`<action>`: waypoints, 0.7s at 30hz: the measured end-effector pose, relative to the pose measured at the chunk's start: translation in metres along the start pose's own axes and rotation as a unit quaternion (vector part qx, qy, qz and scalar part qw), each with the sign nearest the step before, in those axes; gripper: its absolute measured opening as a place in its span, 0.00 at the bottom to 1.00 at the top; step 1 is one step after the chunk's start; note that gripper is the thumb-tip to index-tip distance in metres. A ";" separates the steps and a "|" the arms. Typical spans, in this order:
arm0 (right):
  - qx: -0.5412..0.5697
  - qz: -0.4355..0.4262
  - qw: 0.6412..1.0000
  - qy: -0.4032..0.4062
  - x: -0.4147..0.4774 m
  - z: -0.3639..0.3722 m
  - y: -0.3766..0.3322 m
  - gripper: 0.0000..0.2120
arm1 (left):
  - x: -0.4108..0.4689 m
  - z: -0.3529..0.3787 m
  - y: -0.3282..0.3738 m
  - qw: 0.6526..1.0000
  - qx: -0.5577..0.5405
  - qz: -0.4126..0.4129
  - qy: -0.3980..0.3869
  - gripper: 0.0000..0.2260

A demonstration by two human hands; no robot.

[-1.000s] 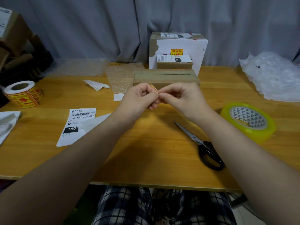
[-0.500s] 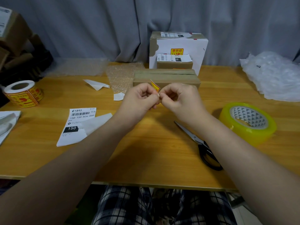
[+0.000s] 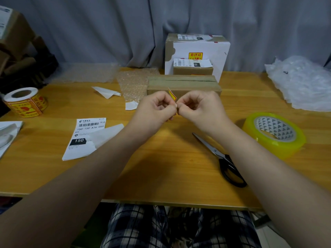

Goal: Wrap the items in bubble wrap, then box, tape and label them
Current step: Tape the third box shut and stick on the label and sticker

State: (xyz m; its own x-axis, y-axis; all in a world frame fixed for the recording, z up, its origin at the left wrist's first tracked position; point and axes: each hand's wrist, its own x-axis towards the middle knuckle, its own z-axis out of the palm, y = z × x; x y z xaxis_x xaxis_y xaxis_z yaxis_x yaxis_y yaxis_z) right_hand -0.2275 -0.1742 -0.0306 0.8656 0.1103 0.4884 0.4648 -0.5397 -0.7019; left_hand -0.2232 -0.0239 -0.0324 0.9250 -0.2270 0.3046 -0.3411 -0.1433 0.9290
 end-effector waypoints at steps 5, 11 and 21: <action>0.192 0.090 0.977 -0.021 -0.004 -0.001 -0.002 0.08 | 0.000 -0.002 0.001 1.000 -0.026 -0.008 -0.007 0.07; 0.234 0.086 0.967 -0.051 -0.007 -0.003 0.000 0.02 | 0.000 -0.004 0.000 1.000 -0.023 -0.009 -0.015 0.07; 0.259 0.117 0.957 -0.053 -0.008 -0.003 0.001 0.03 | 0.002 -0.009 -0.004 0.999 -0.019 -0.009 -0.035 0.06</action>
State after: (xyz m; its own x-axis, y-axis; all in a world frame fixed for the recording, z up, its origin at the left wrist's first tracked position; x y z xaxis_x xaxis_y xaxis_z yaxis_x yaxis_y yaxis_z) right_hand -0.2341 -0.1782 -0.0338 0.9584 0.1363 0.2506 0.2624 -0.0765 -0.9619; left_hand -0.2186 -0.0151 -0.0334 0.9166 -0.2912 0.2738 -0.3168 -0.1114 0.9419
